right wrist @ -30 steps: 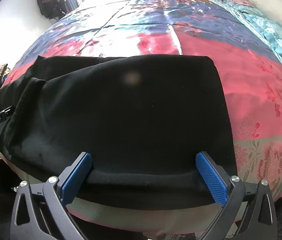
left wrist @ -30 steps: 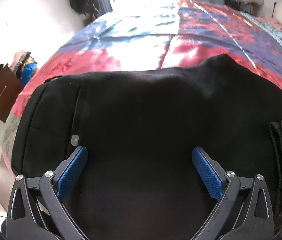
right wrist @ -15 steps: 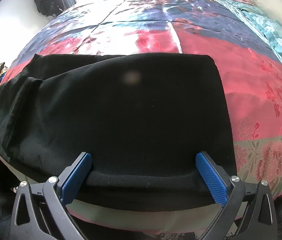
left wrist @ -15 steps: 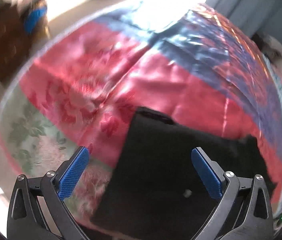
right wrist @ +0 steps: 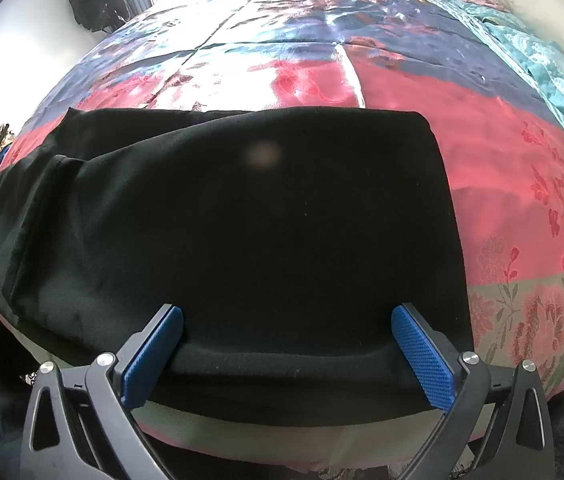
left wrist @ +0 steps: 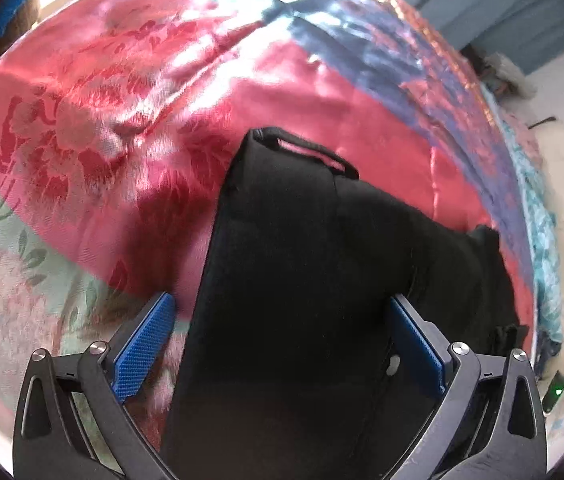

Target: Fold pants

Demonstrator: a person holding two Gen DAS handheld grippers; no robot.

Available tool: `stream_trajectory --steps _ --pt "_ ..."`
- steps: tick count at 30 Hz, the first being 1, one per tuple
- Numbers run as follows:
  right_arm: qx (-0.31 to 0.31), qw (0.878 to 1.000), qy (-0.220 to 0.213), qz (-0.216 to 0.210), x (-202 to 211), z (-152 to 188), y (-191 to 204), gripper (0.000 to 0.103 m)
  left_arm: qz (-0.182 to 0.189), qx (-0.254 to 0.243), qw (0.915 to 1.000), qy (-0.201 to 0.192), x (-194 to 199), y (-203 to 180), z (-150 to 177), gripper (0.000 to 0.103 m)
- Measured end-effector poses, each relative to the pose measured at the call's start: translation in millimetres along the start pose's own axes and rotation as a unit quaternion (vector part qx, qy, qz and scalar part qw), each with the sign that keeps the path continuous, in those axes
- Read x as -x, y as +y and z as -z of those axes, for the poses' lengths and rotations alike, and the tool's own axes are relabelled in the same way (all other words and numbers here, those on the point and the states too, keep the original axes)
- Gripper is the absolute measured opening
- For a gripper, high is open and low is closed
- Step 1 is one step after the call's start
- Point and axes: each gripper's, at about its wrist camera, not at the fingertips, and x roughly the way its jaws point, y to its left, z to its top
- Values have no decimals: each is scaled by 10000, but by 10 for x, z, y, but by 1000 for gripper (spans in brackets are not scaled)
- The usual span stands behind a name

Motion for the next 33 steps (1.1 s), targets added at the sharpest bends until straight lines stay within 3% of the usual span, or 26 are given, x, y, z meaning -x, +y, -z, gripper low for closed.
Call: stream_trajectory --steps 2,5,7,9,11,12,17,20,23,25,28,29,31,32,33 --pt "-10 10000 -21 -31 13 11 -3 103 -19 -7 10000 51 29 -85 -28 59" --pt "9 10000 -38 -39 32 20 2 103 -424 -61 9991 21 165 -287 -1 28" --pt "-3 10000 -32 -49 40 13 -2 103 -489 121 9987 -58 312 -396 27 23" --pt "-58 9999 -38 -76 53 0 -9 103 -332 271 9988 -222 539 -554 60 21" --pt "-167 9997 -56 -158 81 -12 -40 103 79 287 9990 -348 766 -736 96 20" --pt "-216 9995 -61 -202 93 -15 -57 103 373 189 9983 -411 918 -928 135 20" --pt "-664 9962 -124 -545 180 -38 -178 103 1009 -530 9926 -410 1128 -2017 318 20" --pt "-779 9946 -188 -662 239 -25 -219 103 1128 -1073 9874 -284 943 -2742 565 20" --pt "-898 9921 -374 -786 369 9 -288 103 917 -1565 9833 -143 518 -3356 864 21" --pt "-1057 9882 -639 -901 504 49 -371 103 841 -1779 9804 97 123 -3637 1028 33" --pt "-1395 9754 -1237 -1176 742 133 -586 103 939 -2038 9701 921 -603 -3949 1255 36" --pt "-1580 9663 -1545 -1323 839 185 -692 103 861 -2081 9683 1079 -686 -4002 1347 36" --pt "-1946 9436 -2068 -1700 989 292 -917 103 1128 -2168 9629 1147 -626 -4067 1452 36" --pt "-2168 9245 -2375 -2048 1053 367 -1077 103 1394 -2288 9577 1055 -469 -4090 1472 40" --pt "-2254 9145 -2503 -2240 1072 386 -1153 103 1521 -2439 9534 911 -292 -4096 1480 46"
